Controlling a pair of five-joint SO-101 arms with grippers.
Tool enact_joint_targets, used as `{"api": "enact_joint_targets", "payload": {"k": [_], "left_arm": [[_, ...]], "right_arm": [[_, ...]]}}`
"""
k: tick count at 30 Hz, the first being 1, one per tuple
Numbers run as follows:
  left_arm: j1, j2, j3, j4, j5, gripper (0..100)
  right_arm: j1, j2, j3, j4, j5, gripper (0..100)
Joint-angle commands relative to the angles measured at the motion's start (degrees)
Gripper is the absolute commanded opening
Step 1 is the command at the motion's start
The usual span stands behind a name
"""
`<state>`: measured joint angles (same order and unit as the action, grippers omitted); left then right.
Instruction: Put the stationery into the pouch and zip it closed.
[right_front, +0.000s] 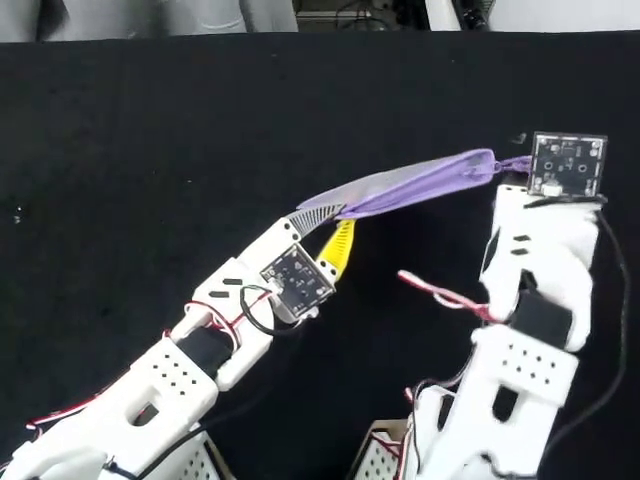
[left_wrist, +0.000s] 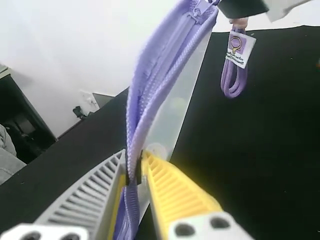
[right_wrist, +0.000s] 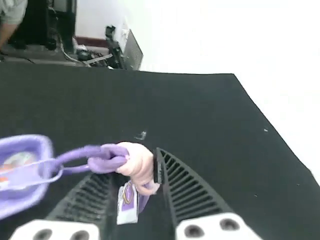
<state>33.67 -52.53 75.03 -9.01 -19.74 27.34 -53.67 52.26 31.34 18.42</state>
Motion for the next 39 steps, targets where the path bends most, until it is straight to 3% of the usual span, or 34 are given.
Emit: {"api": "enact_joint_targets", "payload": {"k": [1,6,11,23,27,29,35,39], "left_arm": [[-1.71,-0.53,0.13,-0.26,0.7,3],[-1.71,-0.53,0.13,-0.26,0.62,3],[-1.71,-0.09,-0.13,-0.53,0.62,3],[-1.8,-0.53,0.04,-0.26,0.44,4],[-1.8,0.09,0.13,0.18,0.44,17],[-1.8,0.09,-0.66,3.96,0.35,22],[-2.59,0.09,-7.6,16.44,-7.12,16],[-4.35,0.09,-11.03,20.75,-7.21,16]], "right_arm": [[6.07,7.34,-4.88,-5.36,1.49,1.1],[9.93,17.98,-12.53,-5.45,1.05,1.1],[8.53,19.82,-15.6,-0.7,1.05,1.1],[-6.77,9.8,-15.78,12.13,1.05,4.6],[-10.37,9.63,-14.2,15.21,-1.32,15.2],[-11.16,9.54,-12.35,15.03,-1.14,18.8],[-11.69,9.36,-8.22,14.95,-1.67,23.9],[-13.27,9.27,-7.96,16.44,-1.67,25.5]]}}
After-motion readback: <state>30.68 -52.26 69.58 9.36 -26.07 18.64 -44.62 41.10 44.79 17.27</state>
